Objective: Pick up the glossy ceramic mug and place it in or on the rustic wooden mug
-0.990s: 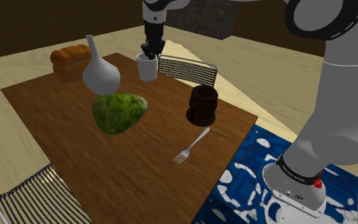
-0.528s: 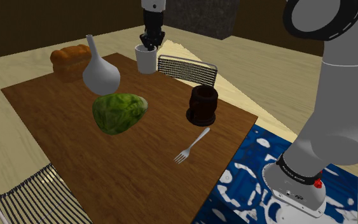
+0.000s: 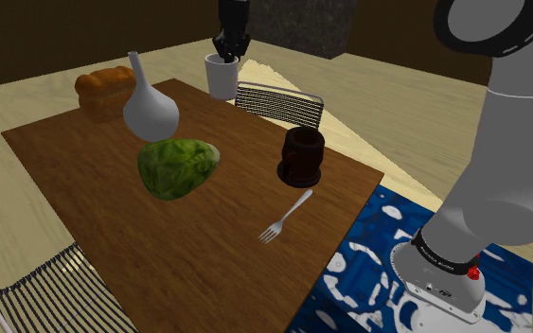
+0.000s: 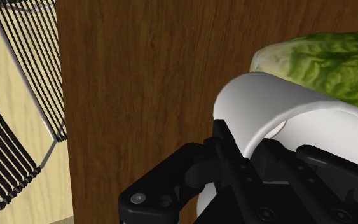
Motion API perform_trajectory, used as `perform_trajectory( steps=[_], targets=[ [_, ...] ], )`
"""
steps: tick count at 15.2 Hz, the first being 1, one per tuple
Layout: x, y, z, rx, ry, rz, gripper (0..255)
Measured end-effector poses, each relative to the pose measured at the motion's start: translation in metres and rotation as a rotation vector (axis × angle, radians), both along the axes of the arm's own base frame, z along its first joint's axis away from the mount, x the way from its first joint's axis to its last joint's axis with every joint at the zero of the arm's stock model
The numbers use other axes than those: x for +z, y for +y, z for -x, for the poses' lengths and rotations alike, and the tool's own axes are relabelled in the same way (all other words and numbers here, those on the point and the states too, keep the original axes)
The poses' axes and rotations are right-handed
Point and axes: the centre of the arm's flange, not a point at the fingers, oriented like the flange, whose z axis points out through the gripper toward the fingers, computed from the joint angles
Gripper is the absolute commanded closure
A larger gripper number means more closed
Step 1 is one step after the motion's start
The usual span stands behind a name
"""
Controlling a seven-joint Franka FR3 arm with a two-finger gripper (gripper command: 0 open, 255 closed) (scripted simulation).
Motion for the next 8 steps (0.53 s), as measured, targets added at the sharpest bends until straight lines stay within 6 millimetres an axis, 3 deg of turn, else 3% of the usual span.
perform_trajectory(
  steps=[8],
  targets=[
    [0.01,-0.03,0.094,-0.001,-0.001,0.0,255]
  ],
)
